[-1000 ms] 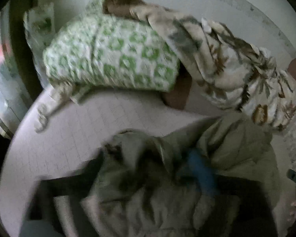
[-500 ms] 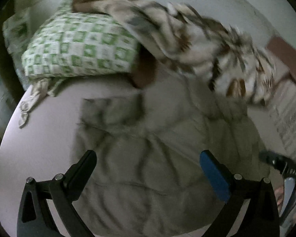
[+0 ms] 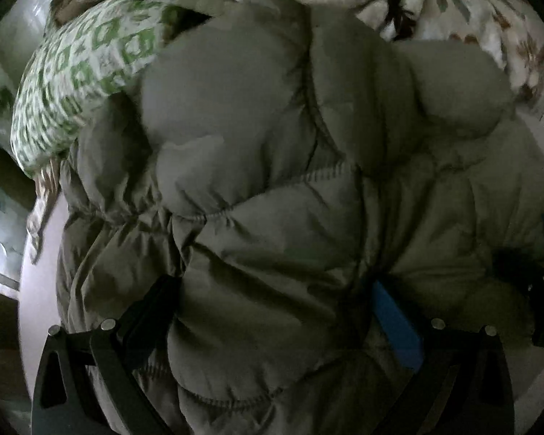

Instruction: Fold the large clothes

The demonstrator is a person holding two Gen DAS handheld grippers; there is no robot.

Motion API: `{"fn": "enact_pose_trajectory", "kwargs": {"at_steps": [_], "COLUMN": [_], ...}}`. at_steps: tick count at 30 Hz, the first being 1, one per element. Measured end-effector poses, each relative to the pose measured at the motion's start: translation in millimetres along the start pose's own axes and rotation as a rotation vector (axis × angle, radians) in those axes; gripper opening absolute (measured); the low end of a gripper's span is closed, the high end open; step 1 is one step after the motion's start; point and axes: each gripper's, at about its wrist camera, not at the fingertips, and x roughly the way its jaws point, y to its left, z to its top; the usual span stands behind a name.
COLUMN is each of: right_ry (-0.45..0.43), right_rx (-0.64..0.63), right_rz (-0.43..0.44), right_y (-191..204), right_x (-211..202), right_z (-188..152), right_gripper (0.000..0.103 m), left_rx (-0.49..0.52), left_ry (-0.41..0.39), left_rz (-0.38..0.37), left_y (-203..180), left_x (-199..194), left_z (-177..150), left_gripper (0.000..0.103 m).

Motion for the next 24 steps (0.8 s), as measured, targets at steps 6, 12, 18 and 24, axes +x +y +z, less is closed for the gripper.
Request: {"fn": "enact_pose_trajectory", "kwargs": {"at_steps": [6,12,18,24], "right_ry": [0.041,-0.084,-0.065,0.070], "right_rx": [0.018,0.062,0.094,0.126], "right_rz": [0.029,0.076,0.002,-0.016], "right_y": [-6,-9,-11,-29], "right_x": [-2,-46,-29,25], "right_z": [9,29,61,51], "right_gripper": [0.103,0.103,0.103,0.103], "left_rx": [-0.049,-0.118,-0.102,-0.081], "left_ry": [-0.033,-0.129,-0.088,0.007], "left_rz": [-0.070,-0.093,-0.004,0.024], "left_y": [20,54,51,43], "left_x": [-18,-48,-17,30], "left_z": [0,8,42,44], "left_gripper": [0.103,0.103,0.103,0.103]}}
